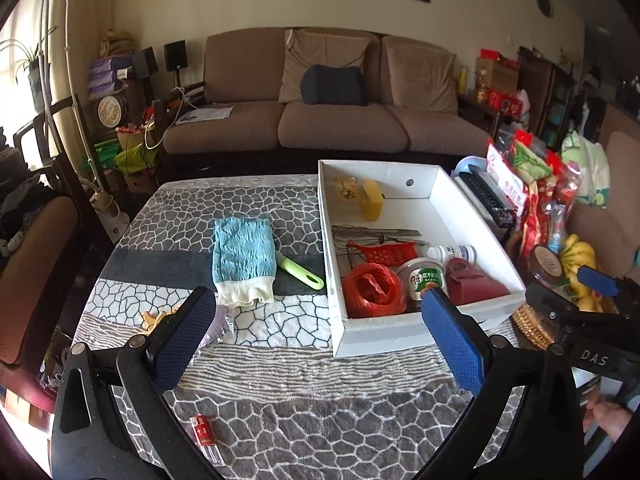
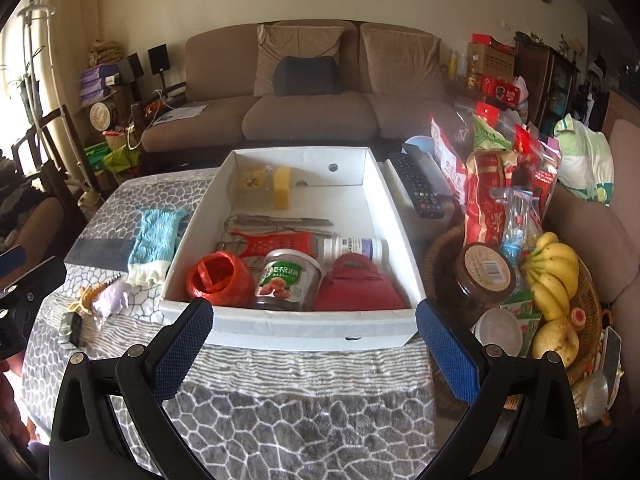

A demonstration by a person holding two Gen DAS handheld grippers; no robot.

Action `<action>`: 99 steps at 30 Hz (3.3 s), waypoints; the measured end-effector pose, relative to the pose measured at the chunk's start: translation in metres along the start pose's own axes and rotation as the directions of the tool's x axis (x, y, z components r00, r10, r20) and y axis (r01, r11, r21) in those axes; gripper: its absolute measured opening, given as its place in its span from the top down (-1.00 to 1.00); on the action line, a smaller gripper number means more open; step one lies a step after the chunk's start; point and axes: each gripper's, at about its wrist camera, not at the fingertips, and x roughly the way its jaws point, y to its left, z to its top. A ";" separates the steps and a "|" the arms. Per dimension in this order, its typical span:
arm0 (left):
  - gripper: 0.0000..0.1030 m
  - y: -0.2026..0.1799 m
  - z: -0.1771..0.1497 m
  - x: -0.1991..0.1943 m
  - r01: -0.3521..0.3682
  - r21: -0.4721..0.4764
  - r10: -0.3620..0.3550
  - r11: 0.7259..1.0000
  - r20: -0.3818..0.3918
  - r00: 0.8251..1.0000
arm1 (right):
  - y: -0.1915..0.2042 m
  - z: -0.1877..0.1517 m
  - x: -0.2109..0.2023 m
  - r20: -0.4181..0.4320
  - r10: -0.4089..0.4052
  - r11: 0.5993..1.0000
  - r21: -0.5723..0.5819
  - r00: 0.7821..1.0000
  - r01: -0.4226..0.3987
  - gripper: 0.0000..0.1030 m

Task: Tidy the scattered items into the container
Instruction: 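Move both tools toward the scattered items on the table, then grasp the black Carefree tissue pack with the left tool, then grasp the bagged purple sponge with the right tool while the left tool holds the tissue pack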

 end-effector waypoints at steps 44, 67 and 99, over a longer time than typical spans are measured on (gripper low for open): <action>-1.00 0.245 -0.077 0.034 -0.223 -0.140 0.205 0.965 -0.133 0.970 | 0.243 -0.018 0.059 -0.065 0.219 0.965 -0.134 0.974 -0.226 -1.00; -0.99 0.273 -0.162 0.129 -0.177 -0.156 0.133 0.972 -0.259 0.957 | 0.287 -0.085 0.147 -0.204 0.277 0.947 -0.109 0.939 -0.303 -1.00; 0.04 0.303 -0.148 0.138 -0.007 -0.418 -0.106 0.908 -0.247 0.963 | 0.318 -0.061 0.244 -0.259 0.308 0.951 0.081 0.915 -0.297 -0.20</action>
